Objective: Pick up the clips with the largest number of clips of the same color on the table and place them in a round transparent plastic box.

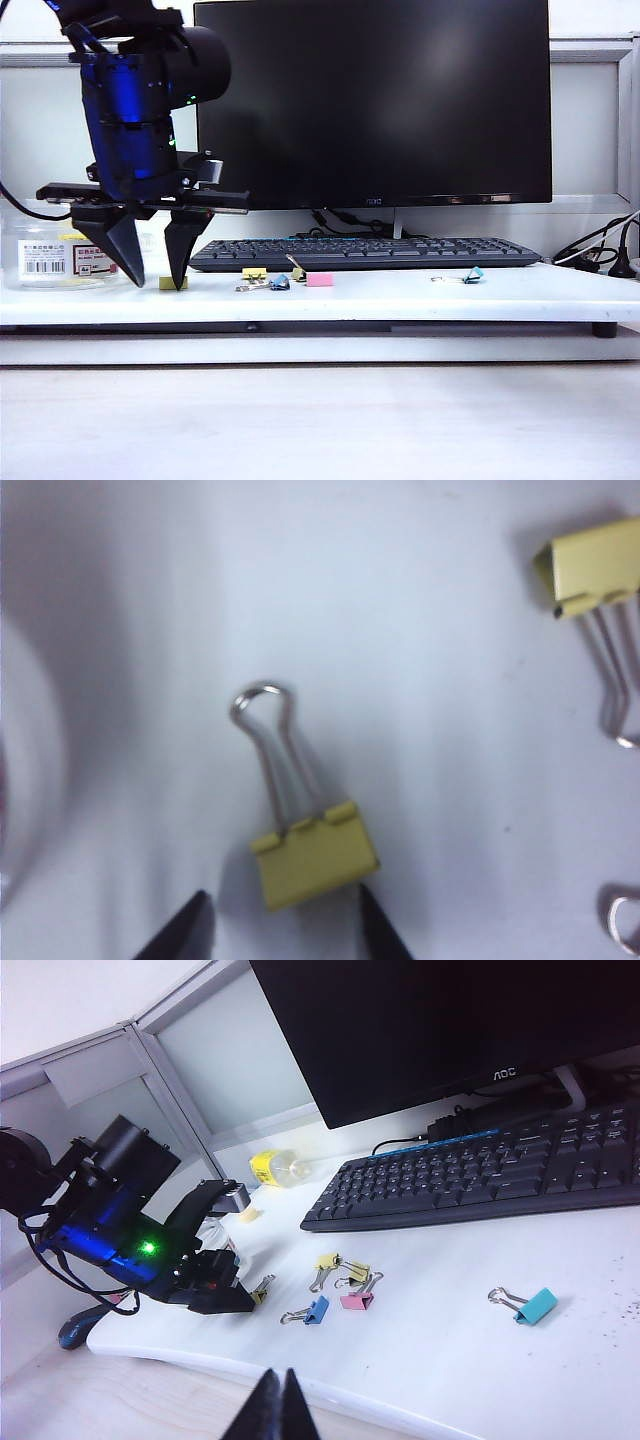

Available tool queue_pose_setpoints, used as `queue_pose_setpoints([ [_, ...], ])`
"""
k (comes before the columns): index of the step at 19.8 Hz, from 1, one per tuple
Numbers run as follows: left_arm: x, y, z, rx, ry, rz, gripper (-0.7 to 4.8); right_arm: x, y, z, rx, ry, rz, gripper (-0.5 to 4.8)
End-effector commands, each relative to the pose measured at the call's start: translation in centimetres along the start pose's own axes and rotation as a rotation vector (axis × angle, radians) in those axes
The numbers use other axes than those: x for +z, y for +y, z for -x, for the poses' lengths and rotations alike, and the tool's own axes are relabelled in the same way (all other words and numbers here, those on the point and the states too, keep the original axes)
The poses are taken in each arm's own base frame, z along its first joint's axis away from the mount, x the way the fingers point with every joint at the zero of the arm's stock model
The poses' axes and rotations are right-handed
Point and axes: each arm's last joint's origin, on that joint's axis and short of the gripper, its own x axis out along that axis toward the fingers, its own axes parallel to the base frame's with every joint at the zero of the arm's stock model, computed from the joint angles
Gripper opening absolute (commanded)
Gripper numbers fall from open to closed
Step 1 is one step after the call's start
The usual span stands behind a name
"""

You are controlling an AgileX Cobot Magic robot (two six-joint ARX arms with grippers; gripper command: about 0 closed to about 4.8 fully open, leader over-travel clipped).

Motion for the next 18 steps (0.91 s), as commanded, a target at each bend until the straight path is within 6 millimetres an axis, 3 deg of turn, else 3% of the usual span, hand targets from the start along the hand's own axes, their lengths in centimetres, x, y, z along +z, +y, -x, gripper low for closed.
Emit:
queue_pose_setpoints([
  [1, -1.0, 0.2, -0.8, 0.021, 0.090, -0.025, 1.85, 0.3, 0.1, 0.0, 0.006, -0.018, 0.011, -0.06],
  [2, -1.0, 0.2, -0.7, 0.020, 0.091, -0.020, 2.40, 0.3, 0.1, 0.0, 0.007, -0.017, 0.010, -0.06],
  [3, -1.1, 0.2, -0.7, 0.022, 0.091, 0.005, 2.50, 0.3, 0.1, 0.0, 0.007, -0.017, 0.010, -0.06],
  [6, -1.1, 0.0, -0.7, 0.016, 0.090, 0.096, 2.50, 0.3, 0.1, 0.0, 0.006, -0.018, 0.010, -0.06],
  [11, -1.7, -2.1, -0.3, 0.012, 0.043, 0.190, 2.45, 0.3, 0.1, 0.0, 0.002, -0.023, 0.012, -0.06],
  [18, -1.8, -2.2, -0.8, 0.060, 0.026, 0.249, 2.45, 0.5, 0.3, 0.0, 0.015, -0.039, 0.023, -0.06],
])
